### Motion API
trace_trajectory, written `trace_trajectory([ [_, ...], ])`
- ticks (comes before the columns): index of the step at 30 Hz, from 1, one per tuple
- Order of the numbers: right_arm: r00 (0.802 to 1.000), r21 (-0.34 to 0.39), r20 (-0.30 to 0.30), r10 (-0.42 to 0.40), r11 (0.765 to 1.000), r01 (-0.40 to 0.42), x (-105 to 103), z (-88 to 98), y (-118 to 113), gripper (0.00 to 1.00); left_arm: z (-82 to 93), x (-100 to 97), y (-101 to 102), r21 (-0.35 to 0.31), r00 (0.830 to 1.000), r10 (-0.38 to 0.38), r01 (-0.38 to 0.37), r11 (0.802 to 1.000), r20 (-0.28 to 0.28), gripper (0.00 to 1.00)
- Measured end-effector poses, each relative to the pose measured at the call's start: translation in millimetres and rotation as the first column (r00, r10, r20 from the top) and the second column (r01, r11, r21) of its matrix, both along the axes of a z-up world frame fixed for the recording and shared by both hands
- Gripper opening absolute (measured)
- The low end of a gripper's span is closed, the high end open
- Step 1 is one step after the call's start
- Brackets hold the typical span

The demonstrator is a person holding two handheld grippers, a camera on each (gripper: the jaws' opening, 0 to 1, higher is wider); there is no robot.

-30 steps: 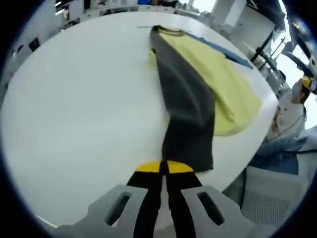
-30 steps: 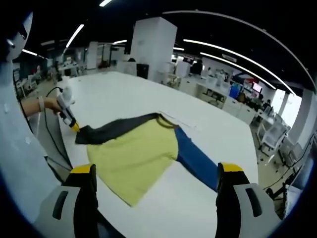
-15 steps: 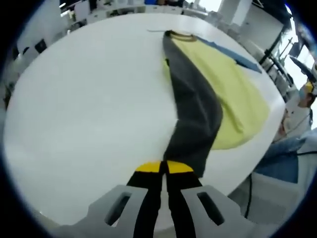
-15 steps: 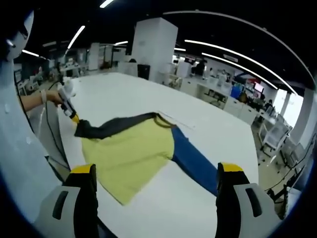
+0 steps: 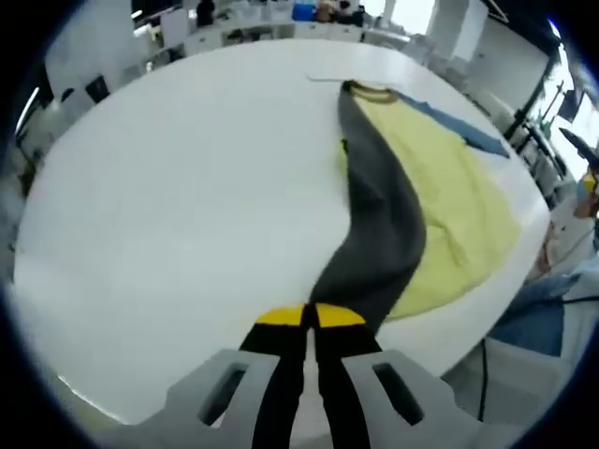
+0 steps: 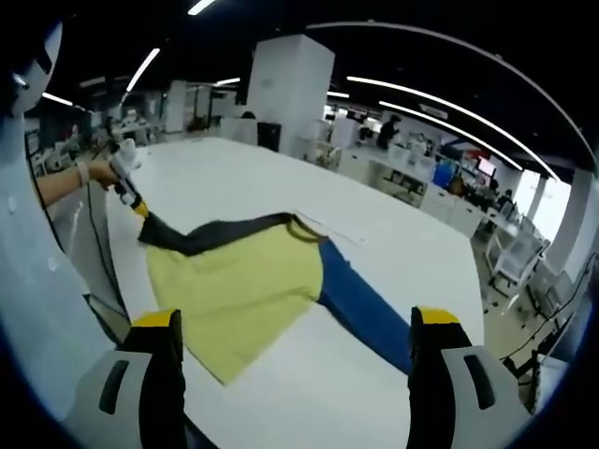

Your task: Fold the garment on the visible template until the final outline fits inside the template.

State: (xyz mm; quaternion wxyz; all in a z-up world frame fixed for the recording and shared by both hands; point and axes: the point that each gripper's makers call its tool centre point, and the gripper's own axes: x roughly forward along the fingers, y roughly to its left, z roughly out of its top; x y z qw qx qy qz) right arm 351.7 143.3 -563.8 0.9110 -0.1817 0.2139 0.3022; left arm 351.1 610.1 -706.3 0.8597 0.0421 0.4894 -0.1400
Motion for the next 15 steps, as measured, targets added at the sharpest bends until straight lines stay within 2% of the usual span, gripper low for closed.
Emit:
trace_trajectory([
  [11,1.000,-0.009,-0.016,0.021,1.000,-0.021,-3,-1.9,-2,1.00,16.8,7.6,20,0.058,1.000,0.006,-0.007,0.998,0.021,0.00],
  [15,1.000,-0.013,-0.012,0.023,1.000,-0.023,-5,0.5,-6,1.00,22.2,17.2,34,0.091,1.000,-0.012,0.011,0.996,0.014,0.00],
])
